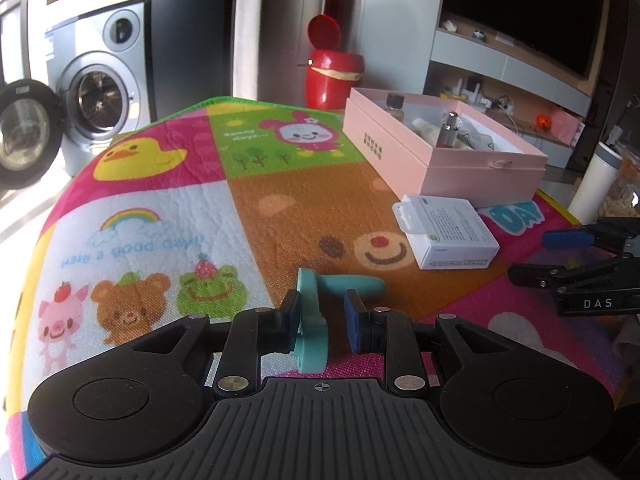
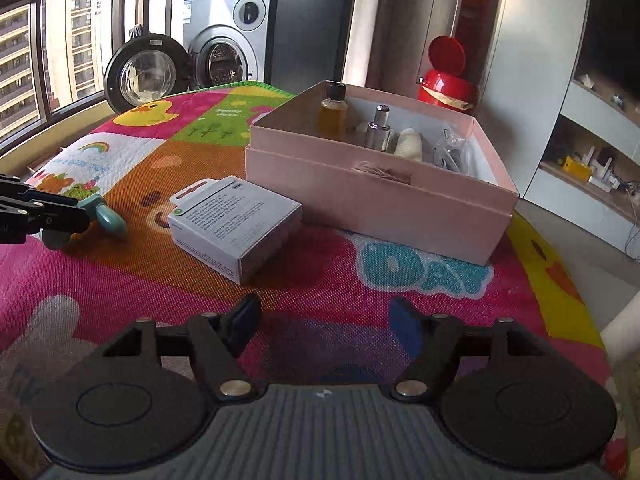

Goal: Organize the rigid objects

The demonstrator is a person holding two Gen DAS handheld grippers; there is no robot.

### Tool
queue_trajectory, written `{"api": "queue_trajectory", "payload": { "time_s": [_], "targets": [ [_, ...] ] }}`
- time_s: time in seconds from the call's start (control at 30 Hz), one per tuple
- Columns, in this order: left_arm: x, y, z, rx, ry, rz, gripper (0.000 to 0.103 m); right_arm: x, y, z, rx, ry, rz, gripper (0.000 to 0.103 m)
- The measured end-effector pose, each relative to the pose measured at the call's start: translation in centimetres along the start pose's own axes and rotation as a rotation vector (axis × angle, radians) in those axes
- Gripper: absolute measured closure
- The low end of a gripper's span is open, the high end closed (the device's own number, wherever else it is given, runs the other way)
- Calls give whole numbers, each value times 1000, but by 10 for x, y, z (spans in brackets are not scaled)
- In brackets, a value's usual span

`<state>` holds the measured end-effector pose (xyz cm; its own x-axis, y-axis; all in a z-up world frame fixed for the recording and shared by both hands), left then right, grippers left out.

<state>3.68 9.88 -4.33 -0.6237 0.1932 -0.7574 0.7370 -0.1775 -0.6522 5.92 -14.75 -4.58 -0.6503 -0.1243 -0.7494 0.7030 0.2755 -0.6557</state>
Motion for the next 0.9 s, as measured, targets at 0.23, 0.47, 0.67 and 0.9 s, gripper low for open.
{"api": "queue_trajectory", "payload": {
  "time_s": [0.23,0.47,0.67,0.9],
  "targets": [
    [-6,12,28,56,96,-17,71,3,9,-11,-100,61,-18,5],
    [0,6,51,112,187,-4,67,-34,14,-40,-214,37,12,6],
    [8,-2,32,17,125,-24,72,-45,43,-72,-335,193,-140,7],
    [19,-14,6,-6,69,-10,72,-49,6,-104,-397,-18,17,11]
  ]
}}
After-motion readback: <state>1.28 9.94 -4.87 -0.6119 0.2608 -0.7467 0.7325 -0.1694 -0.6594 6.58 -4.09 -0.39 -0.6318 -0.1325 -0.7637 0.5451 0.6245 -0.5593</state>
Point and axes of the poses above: each gripper's, at about its wrist camera, not at the fingertips, and y roughly the way its jaws point, z to its right, x to its underside, the point moved 10 cm from there along y, roughly the way its jaws point, and after that the axes turned 10 degrees about y, right-handed, at the moved point
